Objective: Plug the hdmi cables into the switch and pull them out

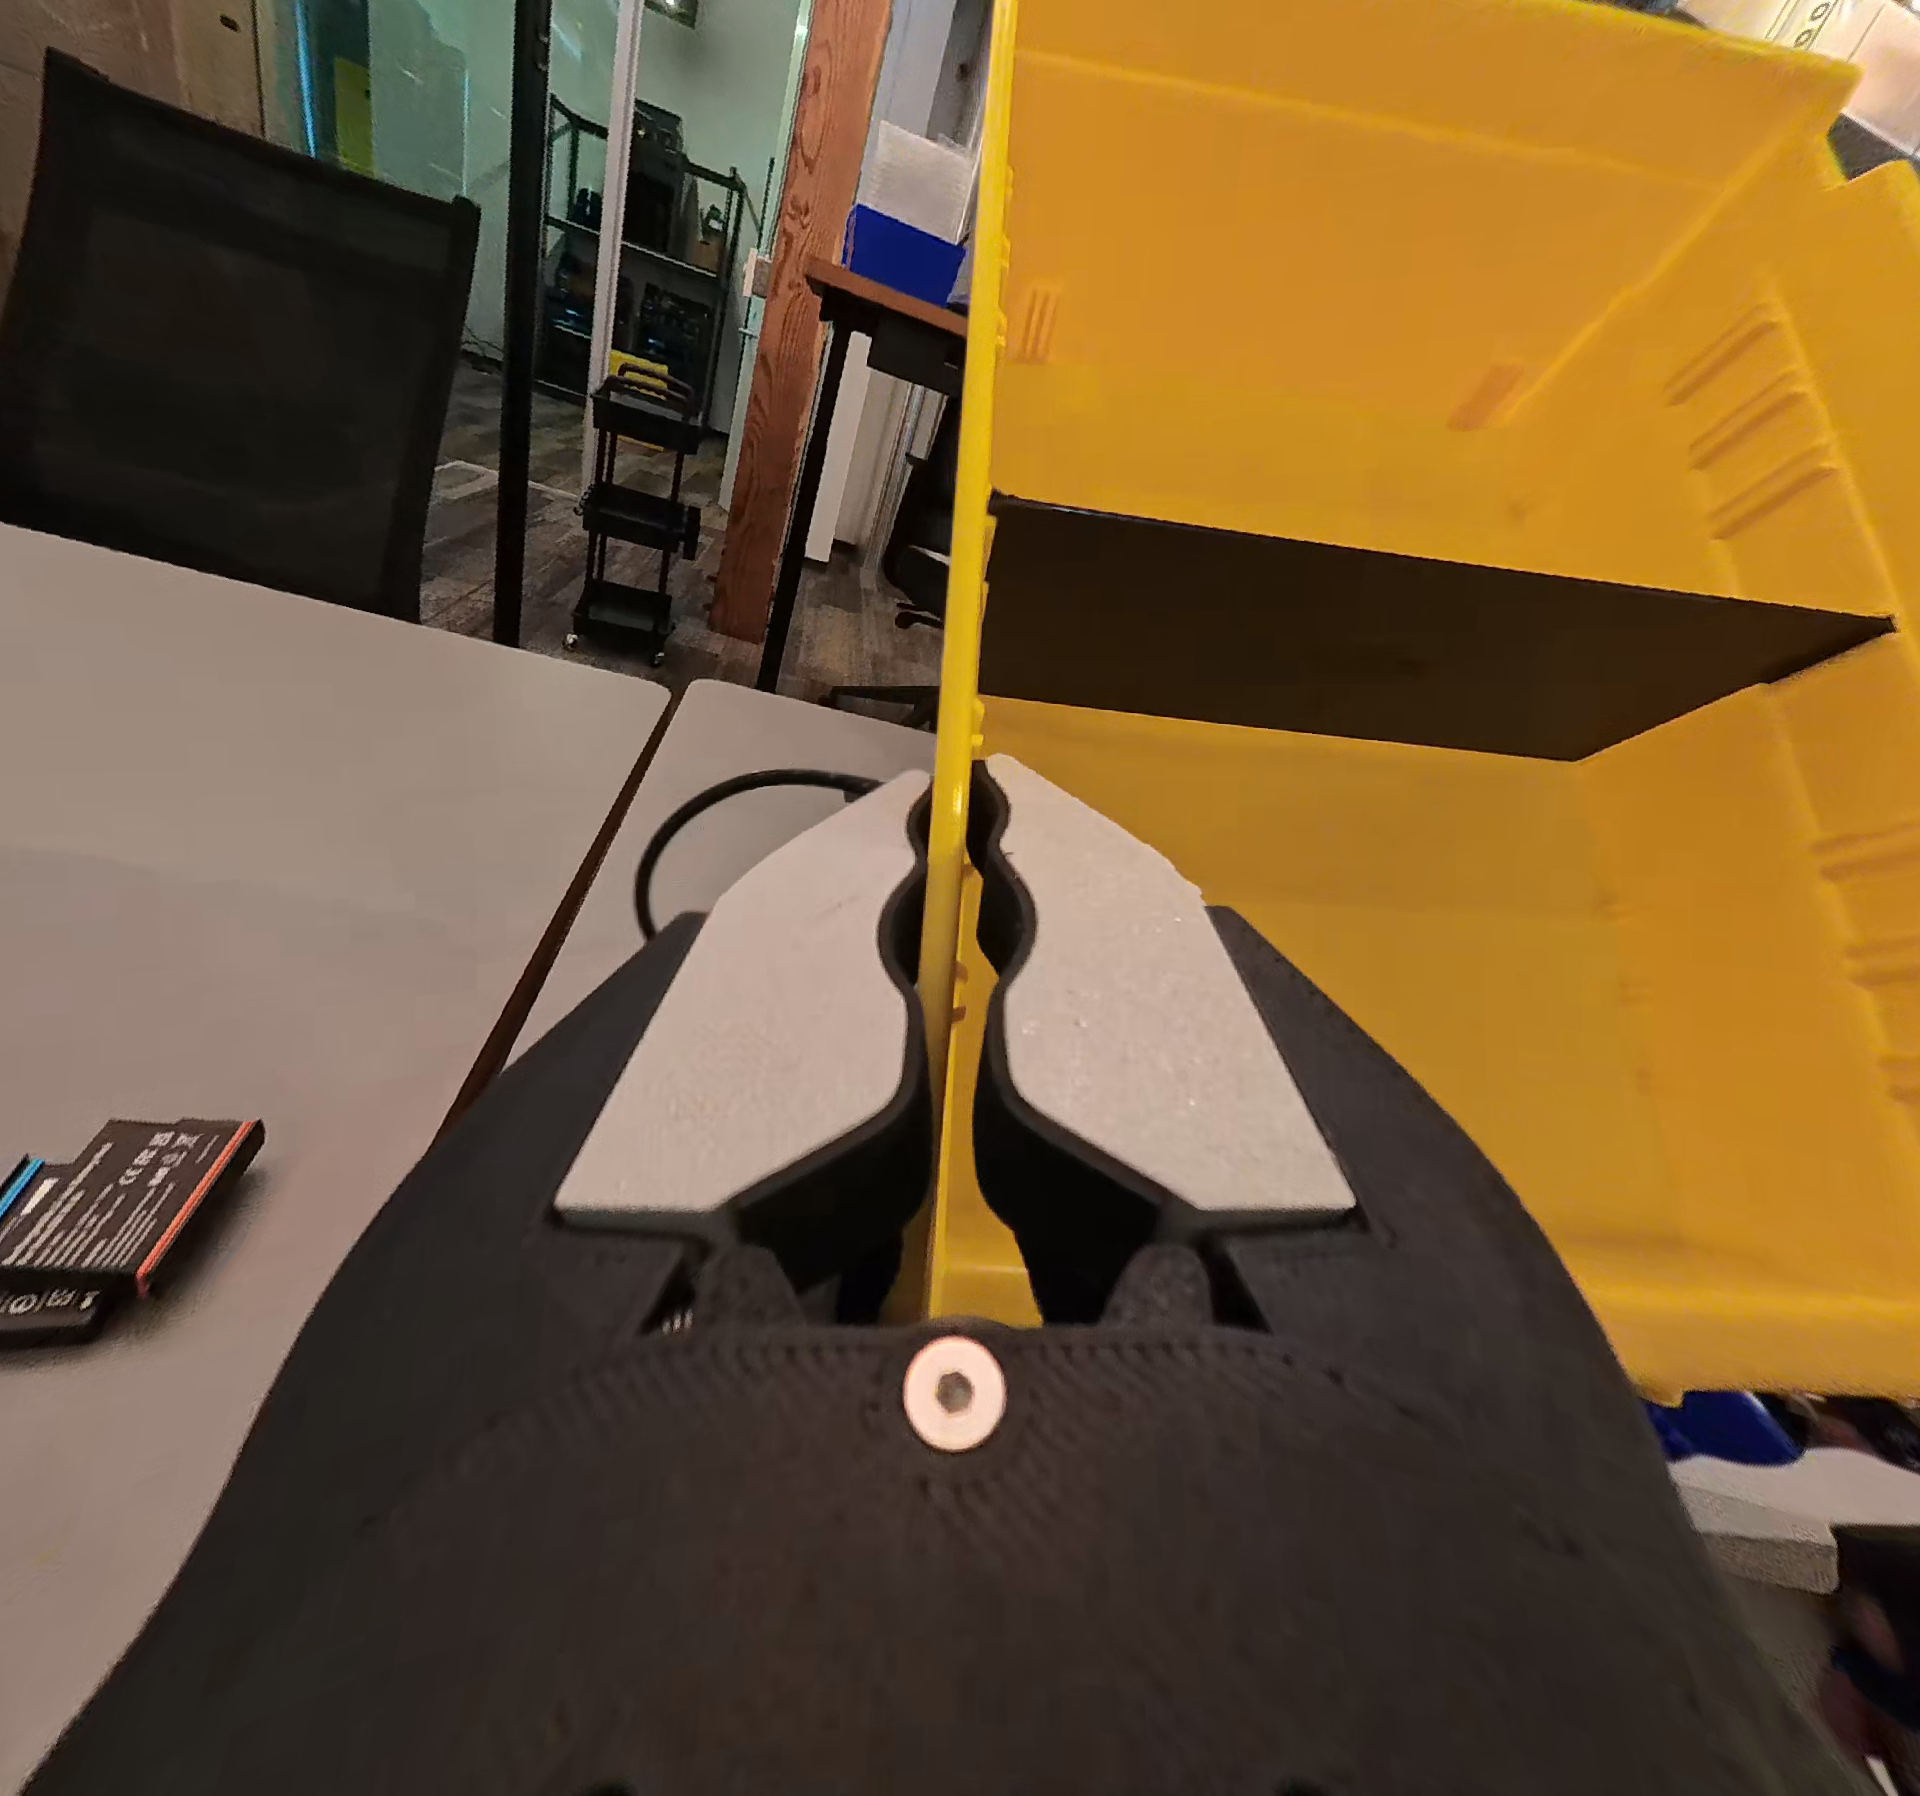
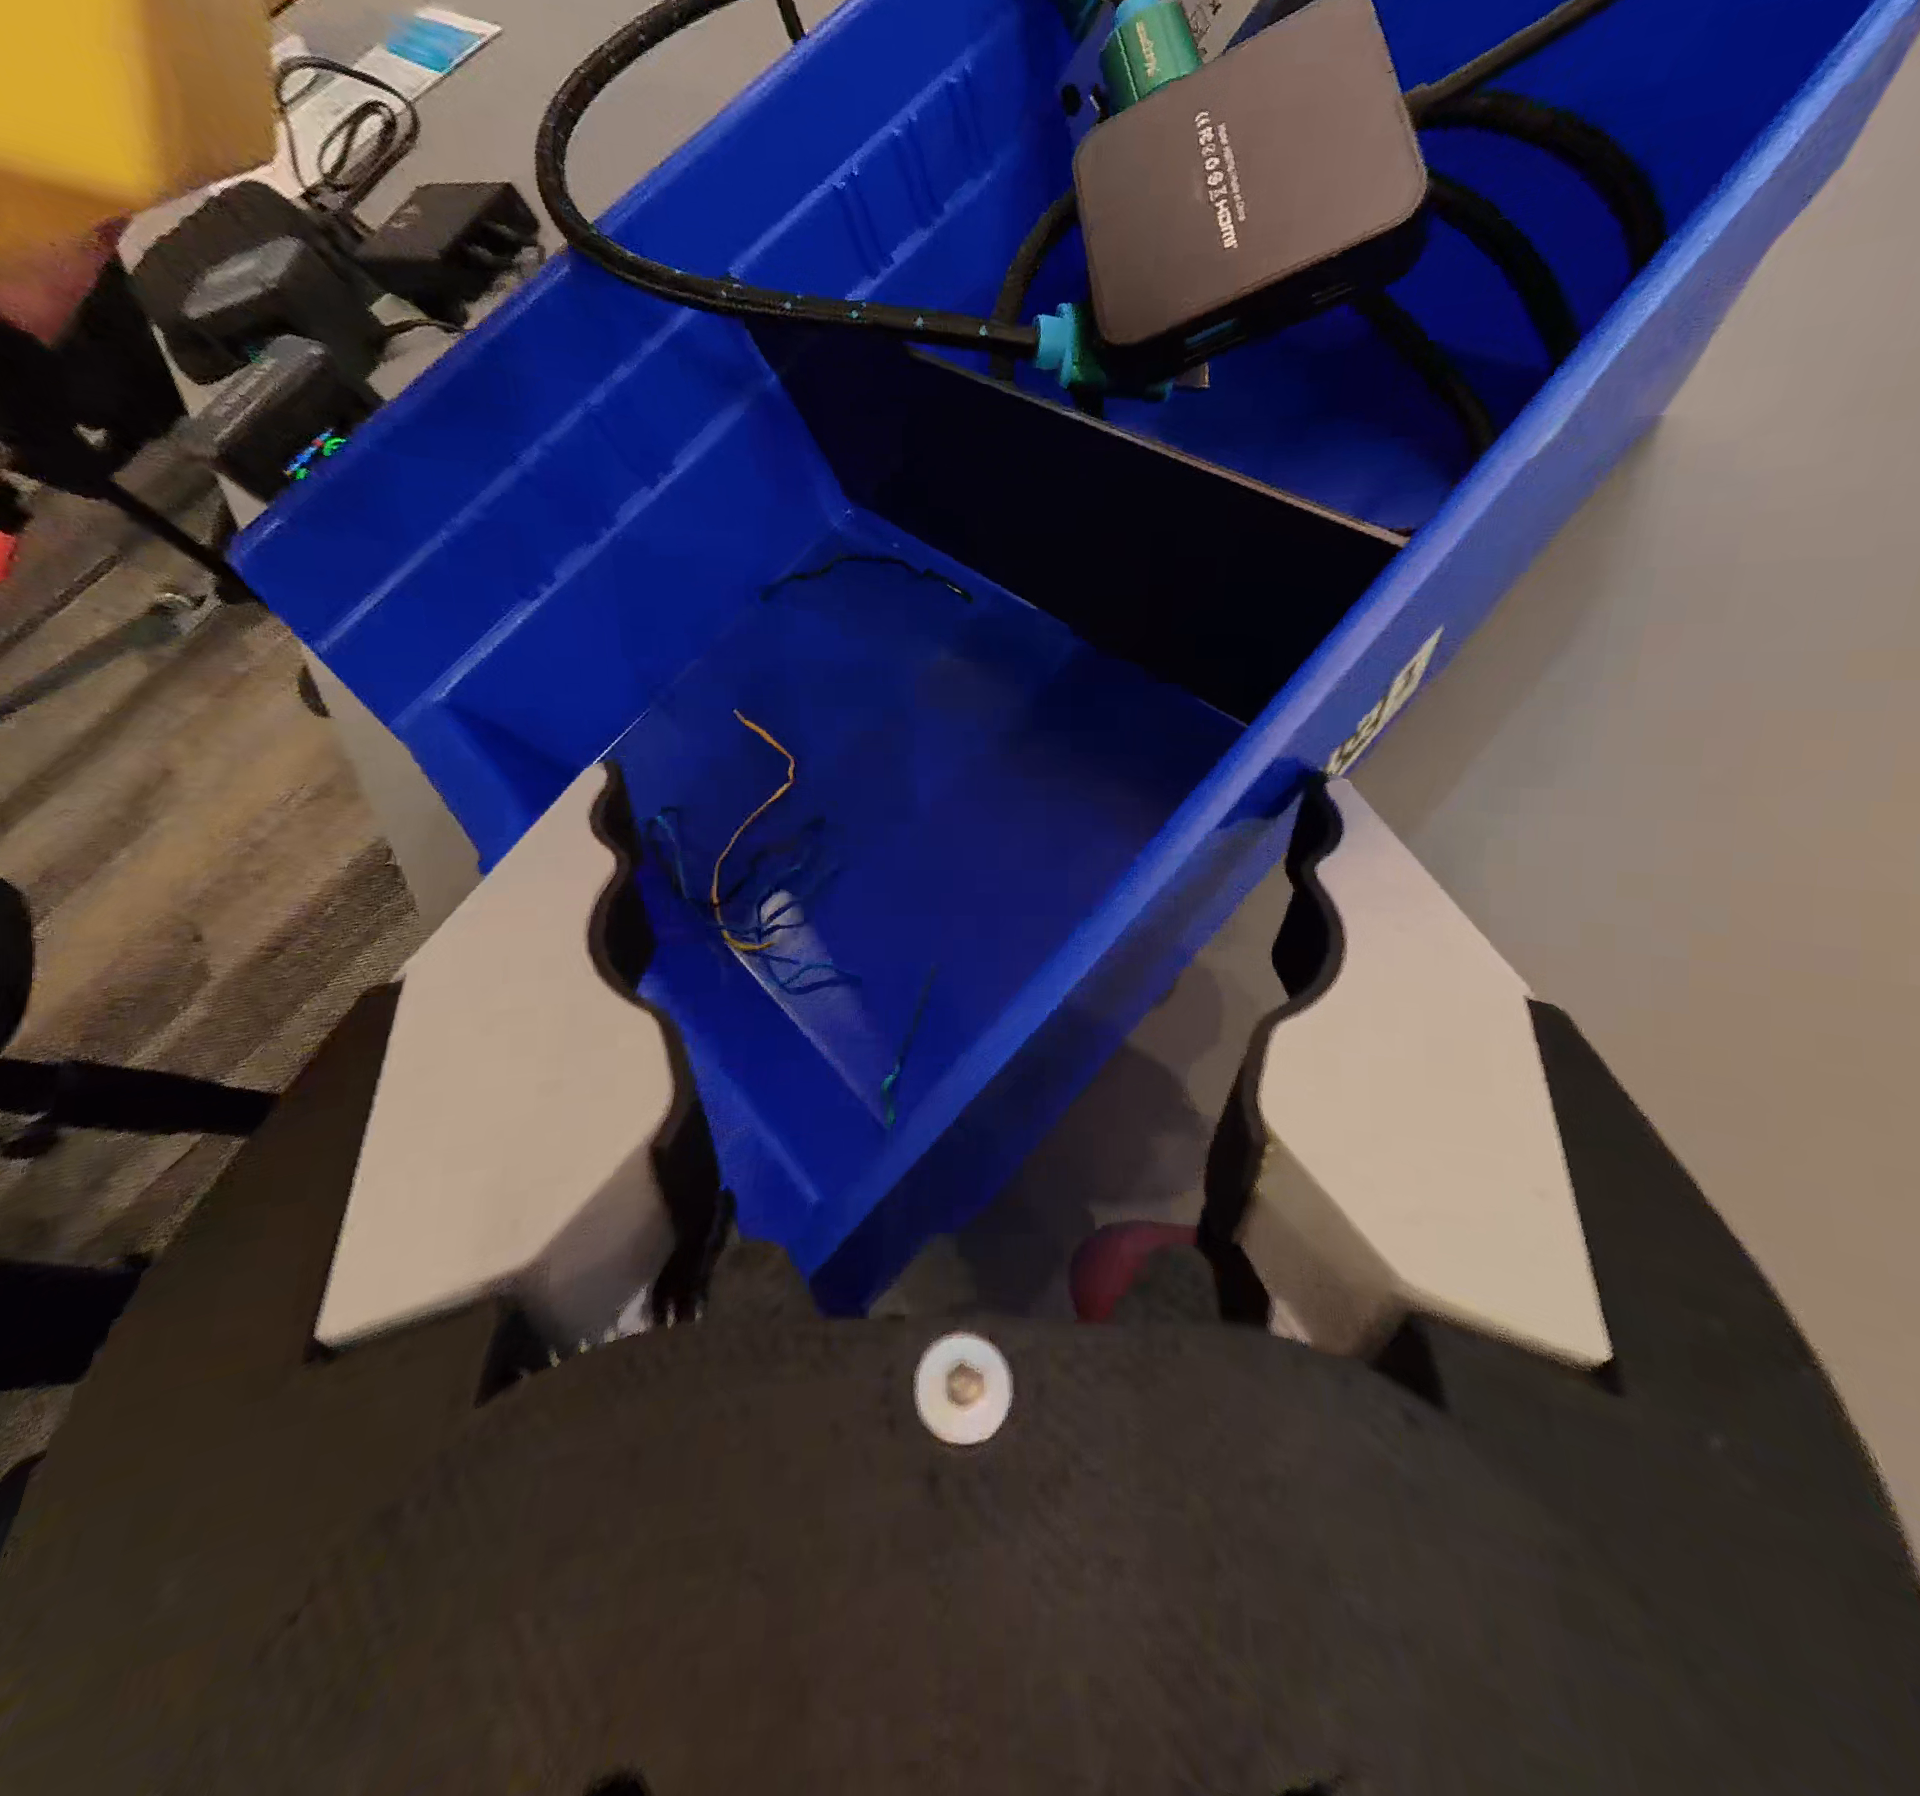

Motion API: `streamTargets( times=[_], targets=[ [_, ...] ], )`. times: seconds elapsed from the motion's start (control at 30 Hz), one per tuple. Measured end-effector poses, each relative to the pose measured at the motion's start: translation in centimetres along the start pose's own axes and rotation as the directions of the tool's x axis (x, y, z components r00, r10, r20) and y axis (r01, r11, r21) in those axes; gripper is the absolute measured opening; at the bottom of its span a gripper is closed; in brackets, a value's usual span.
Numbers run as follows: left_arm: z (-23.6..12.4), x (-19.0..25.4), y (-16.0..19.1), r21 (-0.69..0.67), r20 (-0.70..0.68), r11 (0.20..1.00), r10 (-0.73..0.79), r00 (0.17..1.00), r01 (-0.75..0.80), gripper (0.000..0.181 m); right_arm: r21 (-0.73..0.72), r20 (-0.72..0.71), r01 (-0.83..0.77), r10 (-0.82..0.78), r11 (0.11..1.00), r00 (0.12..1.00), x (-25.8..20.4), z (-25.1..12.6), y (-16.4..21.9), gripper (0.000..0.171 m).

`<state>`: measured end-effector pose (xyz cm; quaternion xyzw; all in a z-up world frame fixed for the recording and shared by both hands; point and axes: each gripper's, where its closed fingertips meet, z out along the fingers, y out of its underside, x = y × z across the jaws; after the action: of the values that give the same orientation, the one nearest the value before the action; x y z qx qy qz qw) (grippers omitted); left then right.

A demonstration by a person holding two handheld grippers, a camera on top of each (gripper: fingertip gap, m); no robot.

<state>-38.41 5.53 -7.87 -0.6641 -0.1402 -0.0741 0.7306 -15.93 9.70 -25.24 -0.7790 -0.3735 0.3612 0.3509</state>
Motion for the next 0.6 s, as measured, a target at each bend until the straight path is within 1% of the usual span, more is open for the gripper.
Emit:
streamTargets(
  times=[0.13, 0.2, 0.27, 0.37, 0.5, 0.53, 0.6],
  targets=[
    [0.3, 1.0, -0.4, 0.003, -0.023, 1.0, -0.001, 1.0, 0.001, 0.003, 0.038, -0.013, 0.026, -0.025, 0.999, 1.0, 0.7, -1.5, -0.8, 0.121],
    [0.5, 1.8, -0.4, 0.003, -0.038, 1.0, 0.006, 0.999, -0.006, 0.002, 0.086, -0.034, 0.022, -0.019, 0.996, 0.999, 1.8, -3.4, -1.9, 0.12],
    [0.6, 3.0, -0.3, -0.003, -0.06, 1.0, 0.02, 0.998, -0.021, 0.002, 0.153, -0.07, 0.033, -0.022, 0.988, 0.997, 3.1, -5.8, -3.4, 0.116],
    [0.9, 5.5, -0.1, -0.011, -0.091, 0.999, 0.051, 0.995, -0.052, 0.002, 0.282, -0.088, 0.038, -0.014, 0.959, 0.996, 4.4, -10.3, -6.3, 0.112],
    [1.9, 9.7, 1.3, -0.042, -0.149, 0.997, 0.064, 0.987, -0.071, 0.002, 0.457, -0.08, 0.024, 0.014, 0.889, 0.997, 5.1, -17.3, -8.9, 0.106],
    [2.2, 11.0, 1.9, -0.059, -0.17, 0.996, 0.062, 0.983, -0.073, 0.002, 0.499, -0.066, 0.023, 0.012, 0.866, 0.998, 4.9, -19.0, -9.4, 0.107],
    [2.9, 13.5, 3.3, -0.089, -0.208, 0.992, 0.064, 0.976, -0.084, 0.002, 0.609, -0.067, 0.04, 0.001, 0.792, 0.998, 4.5, -23.0, -10.2, 0.105]
  ],
)
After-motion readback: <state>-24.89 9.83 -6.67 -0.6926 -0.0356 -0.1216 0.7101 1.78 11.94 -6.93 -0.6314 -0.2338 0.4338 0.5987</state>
